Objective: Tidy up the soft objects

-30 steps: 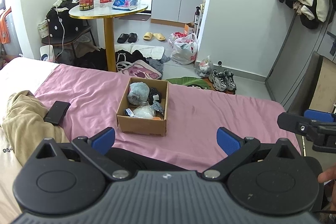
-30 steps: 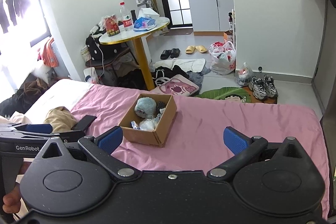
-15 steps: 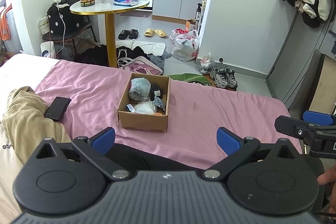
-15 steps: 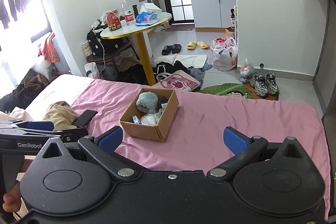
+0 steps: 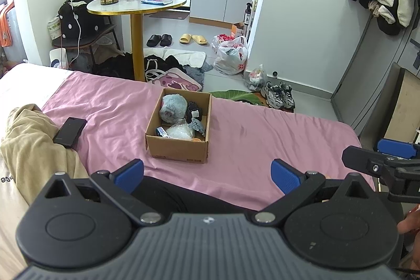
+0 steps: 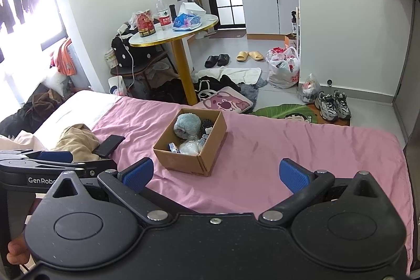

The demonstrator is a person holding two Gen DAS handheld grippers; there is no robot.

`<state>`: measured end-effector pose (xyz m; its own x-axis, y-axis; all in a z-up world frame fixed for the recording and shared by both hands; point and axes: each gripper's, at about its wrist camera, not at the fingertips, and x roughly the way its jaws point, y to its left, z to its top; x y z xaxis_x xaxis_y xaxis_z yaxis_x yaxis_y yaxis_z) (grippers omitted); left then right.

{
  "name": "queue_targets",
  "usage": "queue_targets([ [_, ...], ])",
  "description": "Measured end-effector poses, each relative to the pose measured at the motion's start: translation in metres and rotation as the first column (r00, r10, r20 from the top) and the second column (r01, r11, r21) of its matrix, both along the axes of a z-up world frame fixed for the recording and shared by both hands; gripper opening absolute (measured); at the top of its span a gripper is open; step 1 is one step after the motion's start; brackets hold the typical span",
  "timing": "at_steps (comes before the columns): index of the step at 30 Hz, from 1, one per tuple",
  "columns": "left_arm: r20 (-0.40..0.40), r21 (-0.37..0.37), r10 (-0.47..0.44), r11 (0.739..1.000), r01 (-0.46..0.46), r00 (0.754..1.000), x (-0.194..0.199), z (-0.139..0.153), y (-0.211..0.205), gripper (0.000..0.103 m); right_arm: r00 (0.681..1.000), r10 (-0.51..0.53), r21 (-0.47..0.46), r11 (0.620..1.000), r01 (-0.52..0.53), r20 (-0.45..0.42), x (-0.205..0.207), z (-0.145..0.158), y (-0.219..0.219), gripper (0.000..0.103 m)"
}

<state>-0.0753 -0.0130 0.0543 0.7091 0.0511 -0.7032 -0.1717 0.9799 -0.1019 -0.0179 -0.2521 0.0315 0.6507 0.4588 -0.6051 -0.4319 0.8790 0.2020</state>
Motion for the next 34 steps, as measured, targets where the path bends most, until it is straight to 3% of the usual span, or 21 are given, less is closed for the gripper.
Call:
queue_targets([
  [21, -0.004, -0.001, -0.002, 1.000, 0.002, 1.000, -0.003, -0.003, 0.001, 0.102, 1.000, -0.002, -0.008, 1.000, 0.002, -0.007, 0.001, -0.001, 0.000, 0.103],
  [34, 0.022, -0.011, -0.020, 1.000, 0.020, 1.000, 0.001, -0.016, 0.003, 0.102, 0.999, -0.019, 0.005, 1.000, 0.020, -0.039, 0.011, -0.021, 0.005, 0.103],
])
